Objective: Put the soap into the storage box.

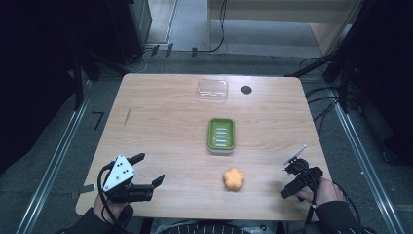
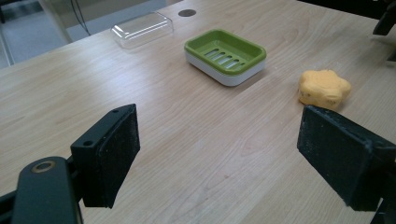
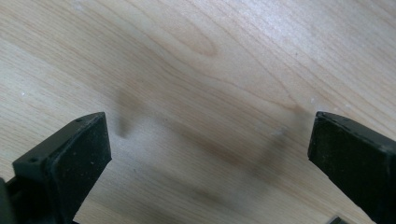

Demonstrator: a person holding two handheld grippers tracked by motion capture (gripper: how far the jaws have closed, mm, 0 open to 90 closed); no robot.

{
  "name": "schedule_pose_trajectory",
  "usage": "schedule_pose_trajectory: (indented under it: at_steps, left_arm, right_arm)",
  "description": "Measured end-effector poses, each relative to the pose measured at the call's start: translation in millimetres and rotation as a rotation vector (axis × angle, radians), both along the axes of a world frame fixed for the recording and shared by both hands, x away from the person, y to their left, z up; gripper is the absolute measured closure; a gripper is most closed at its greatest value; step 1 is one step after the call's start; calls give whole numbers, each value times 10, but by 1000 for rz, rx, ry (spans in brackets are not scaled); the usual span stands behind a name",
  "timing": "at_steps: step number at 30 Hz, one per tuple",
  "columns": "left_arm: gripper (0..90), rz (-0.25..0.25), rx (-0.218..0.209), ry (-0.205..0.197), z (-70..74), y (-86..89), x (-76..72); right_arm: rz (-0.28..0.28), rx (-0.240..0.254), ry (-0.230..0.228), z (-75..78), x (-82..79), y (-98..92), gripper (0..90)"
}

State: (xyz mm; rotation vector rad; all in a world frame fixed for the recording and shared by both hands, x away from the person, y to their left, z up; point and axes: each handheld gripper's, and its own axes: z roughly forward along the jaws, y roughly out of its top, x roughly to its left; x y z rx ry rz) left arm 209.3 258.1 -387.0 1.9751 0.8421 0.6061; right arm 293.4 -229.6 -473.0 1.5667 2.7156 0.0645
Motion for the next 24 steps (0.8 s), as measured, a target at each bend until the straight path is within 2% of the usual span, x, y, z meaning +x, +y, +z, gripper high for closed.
schedule_pose_trajectory:
  at_steps: [11,24]
  left_arm:
    - [136,-3,4,3,-1,5,-1]
    - [136,13,3,4,-1,28,-29]
  right_arm:
    - [37,9,-22,36,-14,66,0]
    - [148,27,-71,122,28,343,0]
